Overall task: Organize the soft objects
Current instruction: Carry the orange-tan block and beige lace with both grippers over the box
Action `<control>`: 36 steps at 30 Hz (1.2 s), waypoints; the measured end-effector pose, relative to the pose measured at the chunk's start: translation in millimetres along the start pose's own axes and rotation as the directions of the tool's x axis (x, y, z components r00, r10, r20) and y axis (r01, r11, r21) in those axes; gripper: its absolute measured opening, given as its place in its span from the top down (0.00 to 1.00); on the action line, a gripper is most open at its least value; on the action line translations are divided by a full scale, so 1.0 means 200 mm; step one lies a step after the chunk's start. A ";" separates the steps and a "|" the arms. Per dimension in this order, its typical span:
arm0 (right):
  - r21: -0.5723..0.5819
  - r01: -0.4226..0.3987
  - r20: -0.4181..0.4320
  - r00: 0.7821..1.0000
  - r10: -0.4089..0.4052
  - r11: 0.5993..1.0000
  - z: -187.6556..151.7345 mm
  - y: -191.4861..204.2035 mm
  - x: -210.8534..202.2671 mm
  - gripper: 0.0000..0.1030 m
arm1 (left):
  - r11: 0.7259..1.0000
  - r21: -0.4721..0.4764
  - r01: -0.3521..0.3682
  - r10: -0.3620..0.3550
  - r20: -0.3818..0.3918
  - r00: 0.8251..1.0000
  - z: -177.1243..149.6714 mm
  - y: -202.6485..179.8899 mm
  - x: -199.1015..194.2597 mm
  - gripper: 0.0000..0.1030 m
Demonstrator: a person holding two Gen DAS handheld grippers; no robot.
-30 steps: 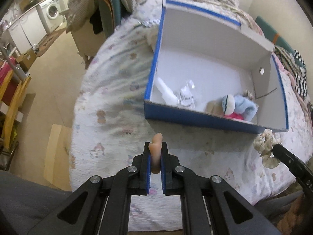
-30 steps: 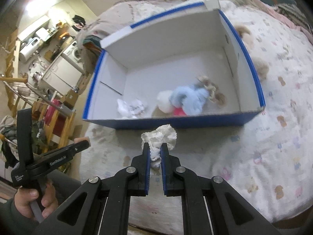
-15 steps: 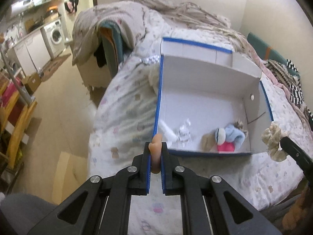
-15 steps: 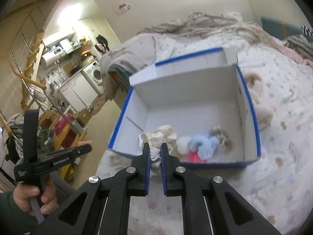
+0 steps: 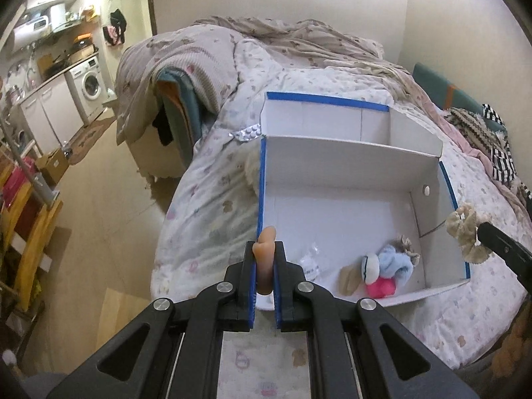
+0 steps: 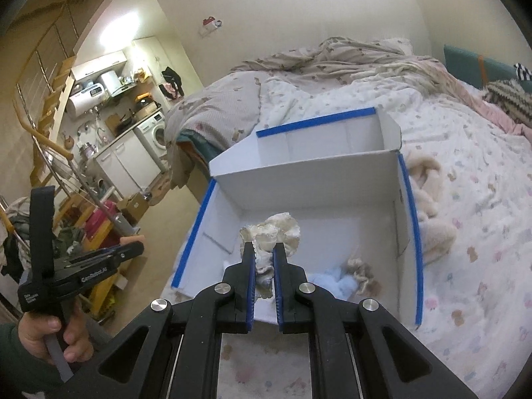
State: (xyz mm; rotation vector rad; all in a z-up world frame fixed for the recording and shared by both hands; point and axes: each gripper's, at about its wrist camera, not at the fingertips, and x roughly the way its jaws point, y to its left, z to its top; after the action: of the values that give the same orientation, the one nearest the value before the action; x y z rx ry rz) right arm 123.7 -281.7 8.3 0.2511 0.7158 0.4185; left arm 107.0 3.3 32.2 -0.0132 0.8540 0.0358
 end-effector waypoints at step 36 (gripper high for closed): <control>-0.011 0.118 -0.158 0.980 -0.118 0.993 0.04 -0.15 0.48 0.89 | 0.992 0.074 0.102 -0.094 -0.099 0.991 0.06 -0.25 0.63 0.92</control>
State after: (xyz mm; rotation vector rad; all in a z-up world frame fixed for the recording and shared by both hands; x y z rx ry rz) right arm 203.1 -265.1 -52.1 0.1741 0.8820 0.3278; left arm 199.4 -42.3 -55.0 0.0178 0.9486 -0.0919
